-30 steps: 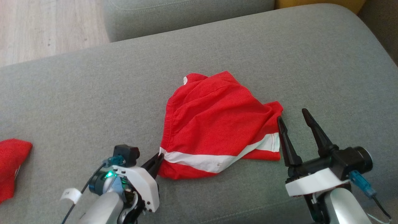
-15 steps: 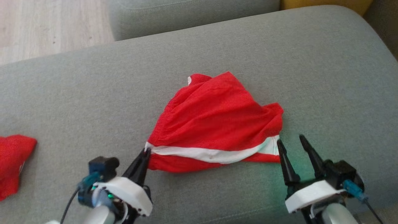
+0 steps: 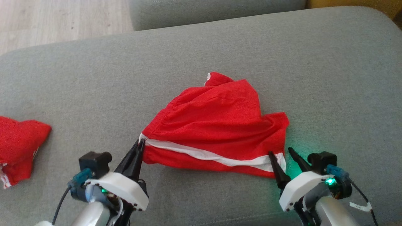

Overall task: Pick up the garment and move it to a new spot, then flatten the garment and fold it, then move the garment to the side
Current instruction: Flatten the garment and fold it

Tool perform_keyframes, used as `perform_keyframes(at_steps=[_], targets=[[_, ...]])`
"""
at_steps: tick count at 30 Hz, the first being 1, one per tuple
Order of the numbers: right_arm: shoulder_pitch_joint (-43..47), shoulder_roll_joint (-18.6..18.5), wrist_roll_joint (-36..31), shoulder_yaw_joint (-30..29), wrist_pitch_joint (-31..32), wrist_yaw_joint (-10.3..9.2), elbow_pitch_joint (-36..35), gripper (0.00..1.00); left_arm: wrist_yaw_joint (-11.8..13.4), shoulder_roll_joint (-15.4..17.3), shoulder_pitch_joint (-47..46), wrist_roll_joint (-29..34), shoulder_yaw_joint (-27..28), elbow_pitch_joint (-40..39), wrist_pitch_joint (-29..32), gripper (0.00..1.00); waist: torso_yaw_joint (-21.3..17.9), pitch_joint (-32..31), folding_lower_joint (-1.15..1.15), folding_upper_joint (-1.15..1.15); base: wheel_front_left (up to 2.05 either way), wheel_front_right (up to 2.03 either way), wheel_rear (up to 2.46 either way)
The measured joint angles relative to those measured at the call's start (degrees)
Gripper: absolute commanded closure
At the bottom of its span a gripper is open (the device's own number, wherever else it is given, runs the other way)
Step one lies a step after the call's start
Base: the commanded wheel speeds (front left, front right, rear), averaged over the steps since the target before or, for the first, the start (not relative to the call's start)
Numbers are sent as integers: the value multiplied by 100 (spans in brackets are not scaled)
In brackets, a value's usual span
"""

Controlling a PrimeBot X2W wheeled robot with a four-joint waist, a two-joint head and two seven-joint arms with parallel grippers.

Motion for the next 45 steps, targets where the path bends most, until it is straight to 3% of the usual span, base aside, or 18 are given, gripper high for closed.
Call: perform_keyframes(at_steps=[25,27,28,32,40,45], targets=[[490,-135,151,671,138,0,-722,0,79,99,-80,86,-63,42,-62,100,29,-26,0,0,0,0,0],[490,-146,88,660,126,0,-757,6,107,105,-80,86,-65,41,-62,100,30,-32,0,0,0,0,0],[490,-146,88,659,116,0,-766,21,108,112,-80,86,-65,41,-62,100,30,-35,0,0,0,0,0],[490,-145,75,661,90,0,-811,100,111,125,-78,86,-69,38,-67,100,29,-46,0,0,0,0,0],[491,-146,-99,328,-222,0,-1168,100,136,130,-66,27,5,-75,-190,100,-13,-137,0,0,0,0,0],[473,-235,78,-88,-288,0,-1883,100,-49,120,-66,-598,392,-520,-216,100,-61,-203,0,0,0,0,0]])
